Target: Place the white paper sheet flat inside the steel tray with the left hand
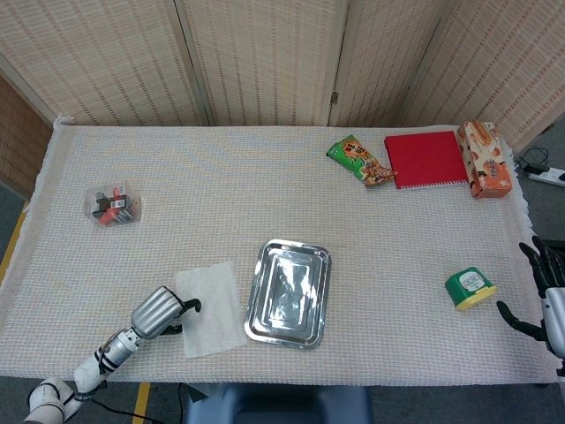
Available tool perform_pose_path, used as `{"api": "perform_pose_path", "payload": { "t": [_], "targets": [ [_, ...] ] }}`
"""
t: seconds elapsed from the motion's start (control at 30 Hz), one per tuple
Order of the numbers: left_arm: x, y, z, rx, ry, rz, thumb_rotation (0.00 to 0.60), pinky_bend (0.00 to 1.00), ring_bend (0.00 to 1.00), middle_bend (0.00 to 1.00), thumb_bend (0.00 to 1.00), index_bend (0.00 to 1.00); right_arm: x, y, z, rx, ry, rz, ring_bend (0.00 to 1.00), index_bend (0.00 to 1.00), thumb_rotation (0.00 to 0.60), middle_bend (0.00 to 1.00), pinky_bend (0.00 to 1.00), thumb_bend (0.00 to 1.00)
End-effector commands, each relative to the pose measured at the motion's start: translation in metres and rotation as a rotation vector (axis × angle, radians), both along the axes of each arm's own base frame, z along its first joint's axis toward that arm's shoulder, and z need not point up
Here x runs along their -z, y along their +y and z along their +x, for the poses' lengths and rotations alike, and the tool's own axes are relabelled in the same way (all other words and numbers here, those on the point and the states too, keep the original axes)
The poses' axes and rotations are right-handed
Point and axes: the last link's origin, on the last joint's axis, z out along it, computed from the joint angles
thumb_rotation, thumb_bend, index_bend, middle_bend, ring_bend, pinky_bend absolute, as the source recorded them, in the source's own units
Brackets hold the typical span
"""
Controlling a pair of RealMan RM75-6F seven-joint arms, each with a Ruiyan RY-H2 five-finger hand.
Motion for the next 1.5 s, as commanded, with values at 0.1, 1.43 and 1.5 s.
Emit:
{"api": "perform_pose_path", "payload": {
  "t": [0.1, 1.43, 1.5],
  "targets": [
    [0.003, 0.001, 0.0, -0.015, -0.015, -0.003, 0.6, 1.0, 1.0, 1.0, 0.4, 0.63, -0.003, 0.001, 0.001, -0.015, -0.009, -0.007, 0.0, 0.0, 0.6, 0.0, 0.0, 0.33],
    [-0.03, 0.038, 0.079, 0.292, -0.237, 0.107, 0.6, 1.0, 1.0, 1.0, 0.58, 0.66, -0.013, 0.004, 0.001, -0.026, -0.086, 0.023, 0.0, 0.0, 0.6, 0.0, 0.0, 0.33],
    [-0.022, 0.034, 0.088, 0.318, -0.25, 0.085, 0.6, 1.0, 1.0, 1.0, 0.58, 0.65, -0.012, 0.003, 0.001, -0.024, -0.086, 0.024, 0.0, 0.0, 0.6, 0.0, 0.0, 0.33]
  ]
}}
